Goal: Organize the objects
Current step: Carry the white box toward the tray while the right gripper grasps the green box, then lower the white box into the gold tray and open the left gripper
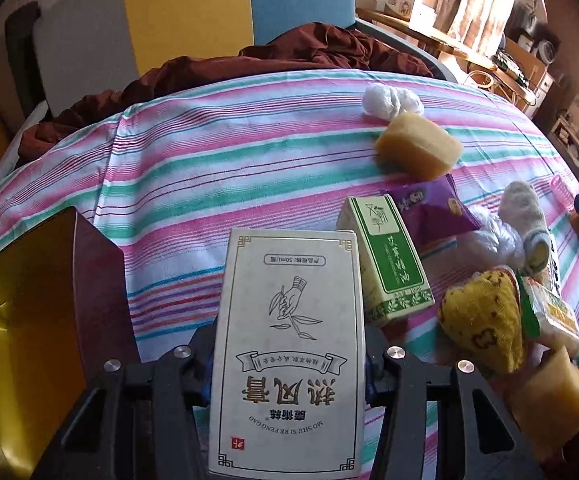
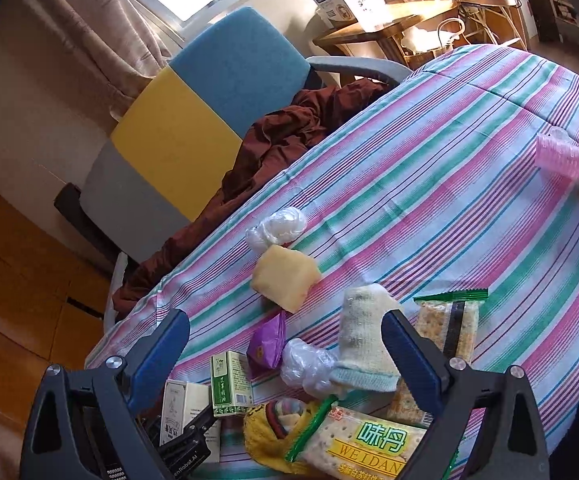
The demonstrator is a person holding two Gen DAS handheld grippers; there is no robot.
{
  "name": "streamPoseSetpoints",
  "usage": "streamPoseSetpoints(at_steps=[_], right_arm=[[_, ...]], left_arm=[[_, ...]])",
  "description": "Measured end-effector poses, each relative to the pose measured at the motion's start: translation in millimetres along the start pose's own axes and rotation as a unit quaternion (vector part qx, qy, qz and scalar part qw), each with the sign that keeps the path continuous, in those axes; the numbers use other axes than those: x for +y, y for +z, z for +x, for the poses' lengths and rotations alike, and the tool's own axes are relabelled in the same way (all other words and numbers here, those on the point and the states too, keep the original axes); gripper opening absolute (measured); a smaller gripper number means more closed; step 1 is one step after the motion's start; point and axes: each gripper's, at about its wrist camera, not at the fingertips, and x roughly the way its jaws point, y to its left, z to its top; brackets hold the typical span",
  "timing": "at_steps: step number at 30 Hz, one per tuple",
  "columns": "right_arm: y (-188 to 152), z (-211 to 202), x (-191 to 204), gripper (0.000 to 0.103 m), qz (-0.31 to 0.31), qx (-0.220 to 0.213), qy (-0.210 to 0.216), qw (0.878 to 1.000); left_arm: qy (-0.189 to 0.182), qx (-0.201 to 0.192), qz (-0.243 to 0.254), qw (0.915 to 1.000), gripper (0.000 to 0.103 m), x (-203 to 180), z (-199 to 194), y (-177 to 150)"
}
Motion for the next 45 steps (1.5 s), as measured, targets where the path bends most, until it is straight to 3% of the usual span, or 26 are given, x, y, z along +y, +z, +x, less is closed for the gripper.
streamPoseSetpoints(at_steps=[3,6,9,15,22,27,32,37,45], right_arm=[[-1,0,7,0.099,-0.014,0.003,0.018,1.000],[-5,7,19,0.094,-0.048,0.023,0.008,0.999],[-10,16,29,0.085,-0.080,0.042,-0.005,0.996],[-29,33,57,0.070,-0.159,0.083,-0.019,0.984],[-60,75,97,0.063,-0.236,0.153,-0.048,0.958],[-72,110,112,0.055,-0.264,0.167,-0.097,0.945],[-83,135,104,0.030,-0.284,0.193,-0.129,0.930],[-92,133,107,0.030,-0.316,0.186,-0.135,0.920],[-104,129,109,0.030,-0.345,0.186,-0.143,0.909]], left_arm=[[0.007,-0.020,0.010,0.9997,0.051,4,1,4],[-0.001,-0.024,-0.002,0.9997,0.051,10,4,12],[-0.025,-0.043,-0.034,0.9982,0.051,18,-8,21],[-0.029,-0.073,-0.062,0.9950,0.051,25,-48,21],[-0.023,-0.098,-0.077,0.9920,0.051,40,-95,-5],[-0.014,-0.114,-0.093,0.9890,0.052,61,-118,-29],[0.001,-0.119,-0.113,0.9864,0.052,89,-135,-57],[0.034,-0.107,-0.145,0.9830,0.052,136,-141,-88],[0.090,-0.066,-0.220,0.9691,0.052,211,-135,-147]])
